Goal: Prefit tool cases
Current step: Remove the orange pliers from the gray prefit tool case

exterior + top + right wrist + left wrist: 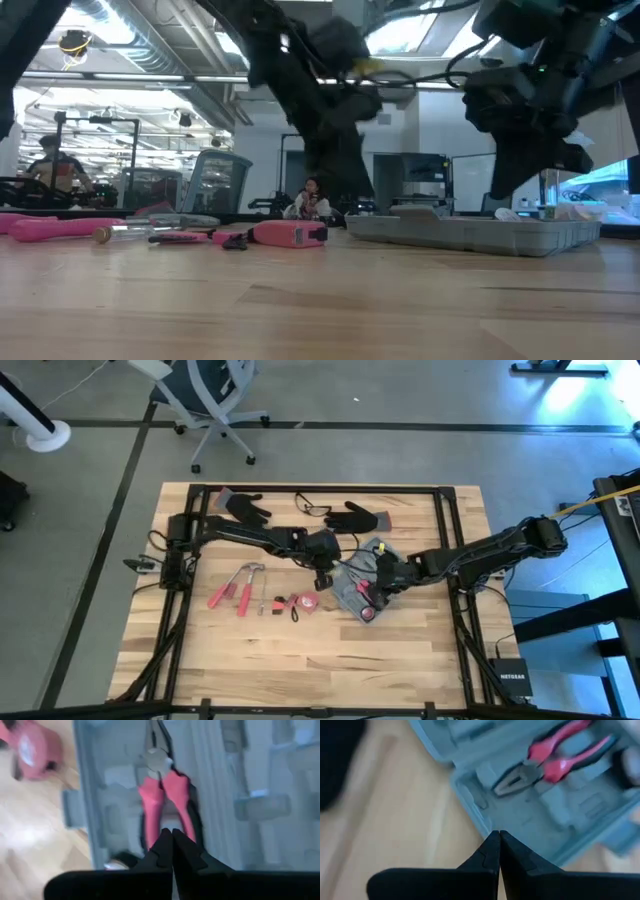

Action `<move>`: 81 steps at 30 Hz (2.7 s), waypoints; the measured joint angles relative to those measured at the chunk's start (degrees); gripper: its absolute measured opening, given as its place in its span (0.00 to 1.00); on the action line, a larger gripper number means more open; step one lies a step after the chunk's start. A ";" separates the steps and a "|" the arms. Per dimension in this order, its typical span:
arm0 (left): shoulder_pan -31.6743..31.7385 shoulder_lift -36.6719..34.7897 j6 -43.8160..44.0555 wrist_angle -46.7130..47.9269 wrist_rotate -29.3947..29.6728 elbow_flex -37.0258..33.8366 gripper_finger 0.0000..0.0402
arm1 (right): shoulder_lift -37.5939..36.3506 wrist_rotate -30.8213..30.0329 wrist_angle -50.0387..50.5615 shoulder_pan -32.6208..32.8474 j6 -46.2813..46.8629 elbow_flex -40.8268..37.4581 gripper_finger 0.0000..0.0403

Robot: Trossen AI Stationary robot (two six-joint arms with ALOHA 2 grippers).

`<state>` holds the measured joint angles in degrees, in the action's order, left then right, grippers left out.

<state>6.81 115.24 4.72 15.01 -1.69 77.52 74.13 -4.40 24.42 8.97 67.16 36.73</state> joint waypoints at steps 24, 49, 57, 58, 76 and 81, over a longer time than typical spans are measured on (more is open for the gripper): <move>-0.96 6.55 2.29 -10.72 4.18 1.68 0.00 | 3.16 -5.99 -6.05 7.56 19.62 -3.41 0.00; -9.48 3.69 11.74 0.13 9.36 1.44 0.00 | 8.63 -2.05 -14.75 9.54 14.59 -3.41 0.00; -5.22 0.60 8.10 5.53 3.98 1.52 0.00 | 8.63 -2.58 -14.82 12.43 14.50 -3.41 0.00; -4.29 0.61 12.70 6.58 2.07 1.43 0.00 | 8.63 -2.66 -14.94 12.44 14.49 -3.41 0.00; -6.11 0.70 44.59 3.91 -1.43 1.57 0.00 | 8.63 -8.50 -16.08 12.39 13.46 -3.41 0.00; -6.08 0.70 45.55 1.98 3.22 1.66 0.00 | 8.63 -8.51 -17.50 12.39 13.39 -3.41 0.00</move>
<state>0.73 115.94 50.27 16.98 1.53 79.18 82.76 -12.91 6.92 21.37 80.55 33.32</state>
